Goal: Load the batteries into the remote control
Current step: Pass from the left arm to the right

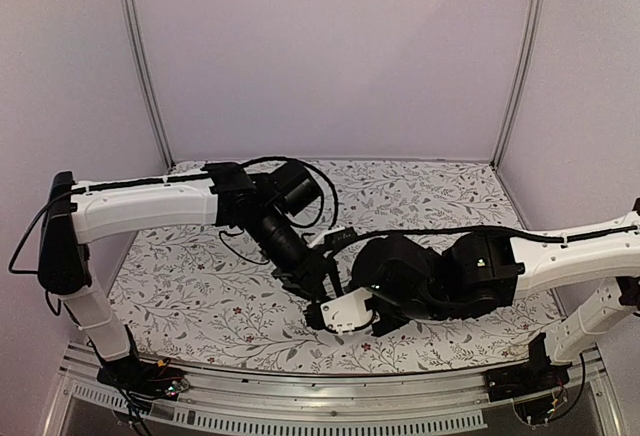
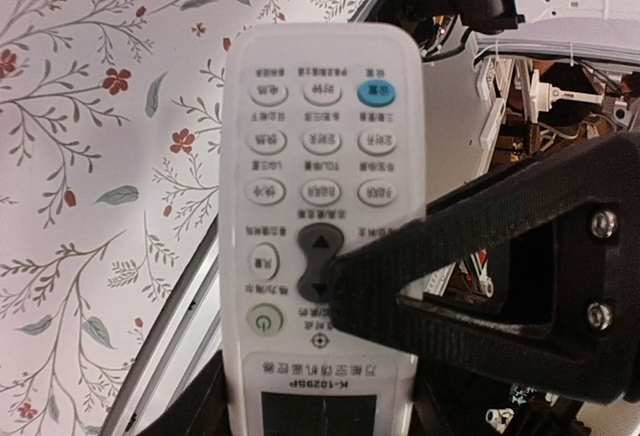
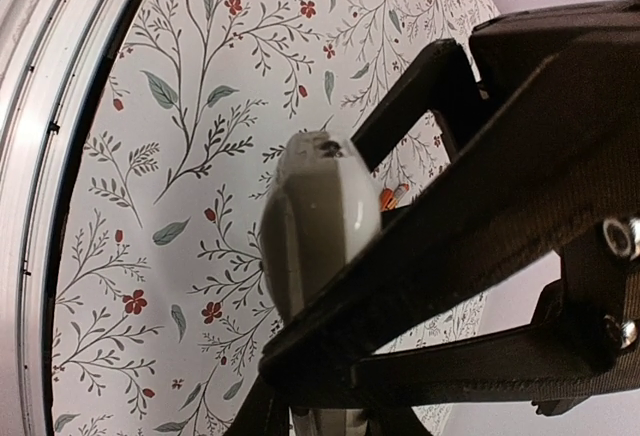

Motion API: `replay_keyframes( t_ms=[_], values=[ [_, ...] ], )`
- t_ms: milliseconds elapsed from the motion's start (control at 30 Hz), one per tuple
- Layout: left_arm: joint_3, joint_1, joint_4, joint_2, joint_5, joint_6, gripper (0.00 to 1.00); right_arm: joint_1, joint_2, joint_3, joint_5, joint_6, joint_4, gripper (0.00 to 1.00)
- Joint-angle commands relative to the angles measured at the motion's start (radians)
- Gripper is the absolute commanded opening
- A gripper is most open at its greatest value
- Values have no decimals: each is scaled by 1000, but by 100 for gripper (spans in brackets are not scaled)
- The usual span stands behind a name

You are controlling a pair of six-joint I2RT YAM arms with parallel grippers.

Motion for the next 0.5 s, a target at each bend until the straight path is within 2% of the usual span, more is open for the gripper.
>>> replay_keyframes(
  t_ms=[0,100,167,233,267,333,467],
  values=[
    [32,37,65,-46,50,-7,46,-6,-25,21,11,75,-6,5],
    [10,93,155,-93,30,-54,60,-29,-50,23,-14,127,-5,0],
    [-24,136,252,-133,36,-101,69,-42,-70,21,-31,148,-2,0],
    [-66,175,349,-181,29,-143,92,-53,-91,10,-47,164,7,0],
    [-87,196,396,-207,22,-158,99,-58,-106,1,-50,169,14,0],
    [-140,236,466,-266,-27,-171,100,-80,-130,-13,-59,188,40,0],
    [-354,279,679,-458,-300,-190,99,-200,-197,-24,-117,312,142,0]
  ],
)
